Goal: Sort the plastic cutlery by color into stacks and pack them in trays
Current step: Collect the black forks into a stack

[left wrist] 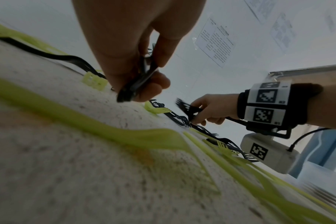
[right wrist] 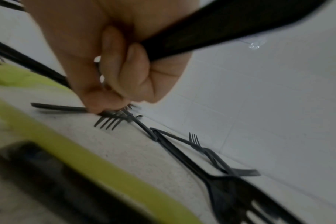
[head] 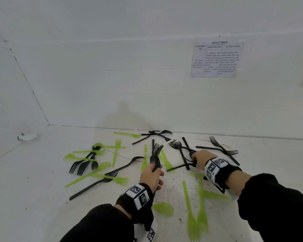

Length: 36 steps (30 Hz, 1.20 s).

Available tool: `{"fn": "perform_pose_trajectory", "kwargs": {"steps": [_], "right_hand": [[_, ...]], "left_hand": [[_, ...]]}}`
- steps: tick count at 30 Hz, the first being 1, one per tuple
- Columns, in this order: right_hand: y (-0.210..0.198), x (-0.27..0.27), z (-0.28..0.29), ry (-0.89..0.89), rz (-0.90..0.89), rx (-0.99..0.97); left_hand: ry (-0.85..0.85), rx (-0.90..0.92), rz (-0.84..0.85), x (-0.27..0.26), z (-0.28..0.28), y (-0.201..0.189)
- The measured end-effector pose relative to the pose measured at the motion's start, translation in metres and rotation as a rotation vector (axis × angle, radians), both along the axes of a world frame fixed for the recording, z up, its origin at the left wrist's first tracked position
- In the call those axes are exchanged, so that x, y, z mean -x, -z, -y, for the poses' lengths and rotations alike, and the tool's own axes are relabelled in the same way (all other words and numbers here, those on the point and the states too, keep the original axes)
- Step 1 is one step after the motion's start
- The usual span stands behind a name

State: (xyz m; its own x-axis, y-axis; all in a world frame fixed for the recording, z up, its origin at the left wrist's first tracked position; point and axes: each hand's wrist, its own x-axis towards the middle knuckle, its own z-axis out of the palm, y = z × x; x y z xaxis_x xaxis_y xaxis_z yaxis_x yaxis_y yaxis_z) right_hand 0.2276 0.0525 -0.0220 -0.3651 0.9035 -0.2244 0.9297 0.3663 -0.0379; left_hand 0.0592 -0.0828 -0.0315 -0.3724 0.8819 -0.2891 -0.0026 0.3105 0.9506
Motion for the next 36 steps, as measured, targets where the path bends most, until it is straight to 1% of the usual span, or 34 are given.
{"fn": "perform_pose_trajectory", "kwargs": {"steps": [2, 4, 6, 8, 11, 12, 14, 16, 19, 22, 24, 26, 28, 30, 32, 36], "right_hand": [[-0.003, -0.002, -0.003, 0.053, -0.148, -0.050], [-0.007, -0.004, -0.003, 0.071, -0.340, -0.111], [-0.013, -0.005, 0.001, 0.066, -0.538, -0.145], [-0.021, -0.004, 0.009, 0.020, -0.713, -0.158], [-0.035, -0.001, 0.024, -0.062, -0.983, -0.105], [-0.037, 0.001, 0.029, -0.055, -1.065, -0.067], [-0.039, 0.011, 0.041, 0.034, -1.177, 0.079], [-0.035, 0.024, 0.054, 0.143, -1.233, 0.242], [-0.026, 0.039, 0.065, 0.245, -1.301, 0.385], [-0.020, 0.047, 0.070, 0.305, -1.226, 0.389], [-0.018, 0.049, 0.073, 0.324, -1.214, 0.378], [-0.019, 0.047, 0.077, 0.351, -1.263, 0.384], [-0.023, 0.042, 0.082, 0.369, -1.372, 0.450], [-0.027, 0.035, 0.085, 0.351, -1.431, 0.506], [-0.026, 0.030, 0.087, 0.309, -1.402, 0.494], [-0.013, 0.024, 0.092, 0.276, -1.210, 0.355]], "left_hand": [[-0.005, -0.004, -0.001, 0.001, 0.001, -0.001], [-0.014, -0.011, 0.000, 0.002, 0.002, -0.002], [-0.018, -0.020, 0.007, 0.002, 0.002, -0.003], [-0.005, -0.031, 0.047, 0.000, 0.003, -0.004], [0.027, -0.045, 0.135, -0.008, 0.005, -0.006], [0.041, -0.050, 0.171, -0.011, 0.007, -0.008], [0.077, -0.059, 0.249, -0.017, 0.010, -0.011], [0.103, -0.061, 0.291, -0.024, 0.015, -0.015], [0.122, -0.058, 0.242, -0.034, 0.020, -0.018], [0.106, -0.096, 0.211, -0.038, 0.027, -0.018], [0.100, -0.107, 0.211, -0.039, 0.031, -0.018], [0.109, -0.110, 0.211, -0.039, 0.034, -0.020], [0.115, -0.106, 0.218, -0.041, 0.036, -0.023], [0.126, -0.102, 0.240, -0.044, 0.040, -0.025], [0.154, -0.101, 0.256, -0.049, 0.045, -0.026], [0.199, -0.106, 0.245, -0.060, 0.052, -0.025]]}}
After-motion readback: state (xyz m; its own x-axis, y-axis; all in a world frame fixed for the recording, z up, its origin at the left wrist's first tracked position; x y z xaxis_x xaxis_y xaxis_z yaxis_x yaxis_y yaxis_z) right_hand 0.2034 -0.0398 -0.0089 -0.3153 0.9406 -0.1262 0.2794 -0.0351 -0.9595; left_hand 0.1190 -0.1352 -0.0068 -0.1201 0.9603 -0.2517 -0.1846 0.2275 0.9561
